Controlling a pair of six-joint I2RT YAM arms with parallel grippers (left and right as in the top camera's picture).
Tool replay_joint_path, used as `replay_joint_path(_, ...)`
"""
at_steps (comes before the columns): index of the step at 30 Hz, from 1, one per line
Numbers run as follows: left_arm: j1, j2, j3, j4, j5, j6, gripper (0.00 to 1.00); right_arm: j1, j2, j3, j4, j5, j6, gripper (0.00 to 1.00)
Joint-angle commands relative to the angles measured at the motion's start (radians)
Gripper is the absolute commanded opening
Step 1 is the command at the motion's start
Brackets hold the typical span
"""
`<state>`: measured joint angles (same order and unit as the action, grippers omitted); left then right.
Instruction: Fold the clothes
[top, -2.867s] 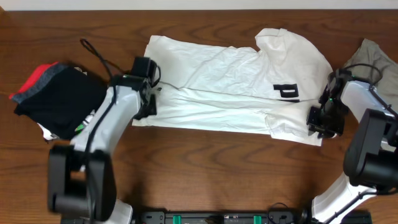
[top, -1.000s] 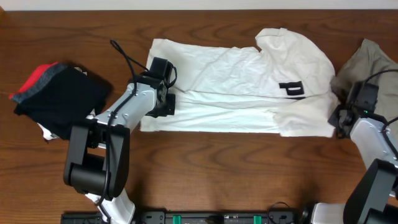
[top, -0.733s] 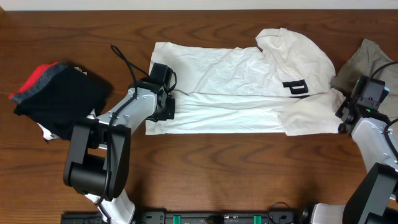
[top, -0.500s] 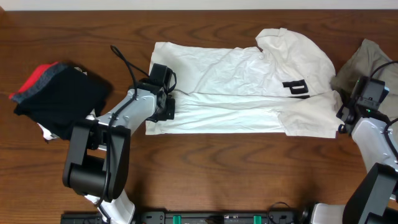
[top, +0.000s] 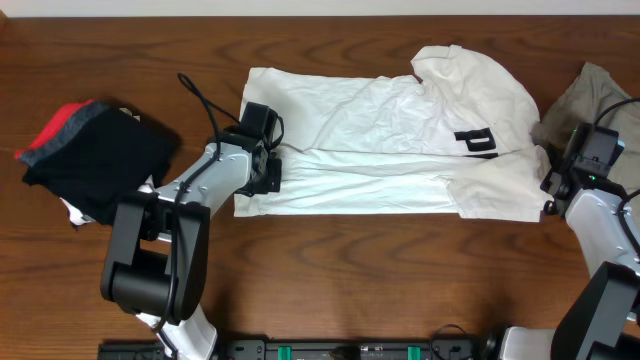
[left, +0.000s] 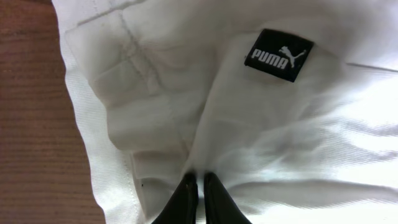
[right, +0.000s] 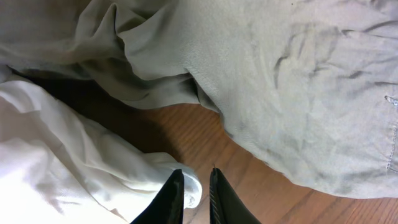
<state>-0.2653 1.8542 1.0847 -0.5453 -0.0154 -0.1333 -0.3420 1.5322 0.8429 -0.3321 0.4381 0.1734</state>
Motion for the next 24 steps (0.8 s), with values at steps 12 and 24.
replay_joint_path(12,0.164,0.020,-0.037,-0.025,-0.132,-0.002,0.09,-0.008,-0.013,0.013,-0.114,-0.097,-0.014,0.38)
replay_joint_path(24,0.223,0.020,-0.037,-0.010,-0.124,-0.002,0.09,-0.008,-0.013,0.013,-0.274,-0.478,-0.040,0.43)
